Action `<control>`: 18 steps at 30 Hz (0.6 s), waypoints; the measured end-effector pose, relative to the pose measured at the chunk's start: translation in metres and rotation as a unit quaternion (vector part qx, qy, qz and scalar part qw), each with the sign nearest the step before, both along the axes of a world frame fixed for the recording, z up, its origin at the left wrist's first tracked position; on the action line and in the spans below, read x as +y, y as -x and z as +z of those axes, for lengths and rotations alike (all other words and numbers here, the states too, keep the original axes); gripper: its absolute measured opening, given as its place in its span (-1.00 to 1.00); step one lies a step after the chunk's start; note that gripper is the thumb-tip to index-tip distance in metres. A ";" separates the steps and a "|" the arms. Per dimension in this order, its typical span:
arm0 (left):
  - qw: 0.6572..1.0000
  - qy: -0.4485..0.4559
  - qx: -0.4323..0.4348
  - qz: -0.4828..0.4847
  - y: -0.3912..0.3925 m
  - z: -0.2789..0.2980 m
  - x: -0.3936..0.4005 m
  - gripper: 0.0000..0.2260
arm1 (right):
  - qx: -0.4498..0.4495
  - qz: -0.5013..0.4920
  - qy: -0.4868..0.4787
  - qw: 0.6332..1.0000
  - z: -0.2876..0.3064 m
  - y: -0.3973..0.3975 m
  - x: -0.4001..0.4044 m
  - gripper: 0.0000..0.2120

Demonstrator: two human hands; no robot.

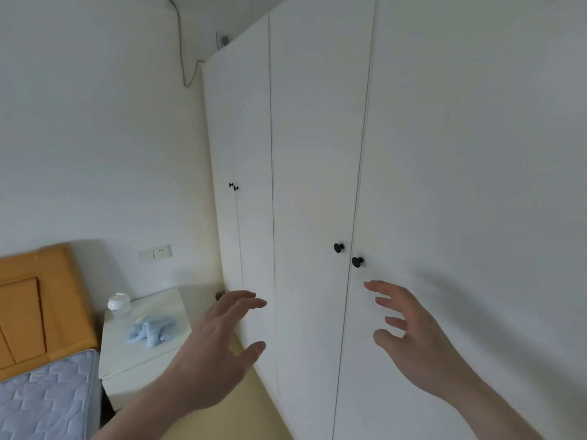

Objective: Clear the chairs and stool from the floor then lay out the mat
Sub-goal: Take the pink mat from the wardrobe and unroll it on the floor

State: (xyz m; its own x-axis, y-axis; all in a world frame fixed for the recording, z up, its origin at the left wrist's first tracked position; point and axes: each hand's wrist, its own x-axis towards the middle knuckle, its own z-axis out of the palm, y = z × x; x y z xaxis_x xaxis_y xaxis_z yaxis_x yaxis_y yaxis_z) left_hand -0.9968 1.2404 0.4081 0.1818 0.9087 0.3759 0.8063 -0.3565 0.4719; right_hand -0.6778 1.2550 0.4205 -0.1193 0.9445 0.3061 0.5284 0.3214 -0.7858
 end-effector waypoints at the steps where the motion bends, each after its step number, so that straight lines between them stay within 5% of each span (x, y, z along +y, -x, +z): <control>1: 1.000 0.003 -0.001 -0.010 0.001 0.002 0.016 -0.51 | 0.007 -0.010 0.004 1.000 -0.003 0.001 0.014 -0.35; 10: 0.997 -0.010 0.012 -0.074 -0.007 -0.004 0.156 -0.55 | -0.026 -0.081 -0.006 0.996 -0.030 0.008 0.123 -0.38; 18: 0.983 -0.033 0.050 -0.176 -0.068 0.003 0.246 -0.49 | -0.077 -0.130 -0.041 0.988 -0.041 0.024 0.139 -0.34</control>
State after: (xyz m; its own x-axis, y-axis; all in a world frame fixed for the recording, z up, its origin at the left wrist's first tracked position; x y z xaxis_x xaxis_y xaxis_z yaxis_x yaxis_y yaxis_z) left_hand -0.9286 1.4863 0.4113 0.5194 0.7572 0.3961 0.6687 -0.6488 0.3633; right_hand -0.7022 1.3944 0.3793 0.0720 0.9222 0.3798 0.7125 0.2189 -0.6666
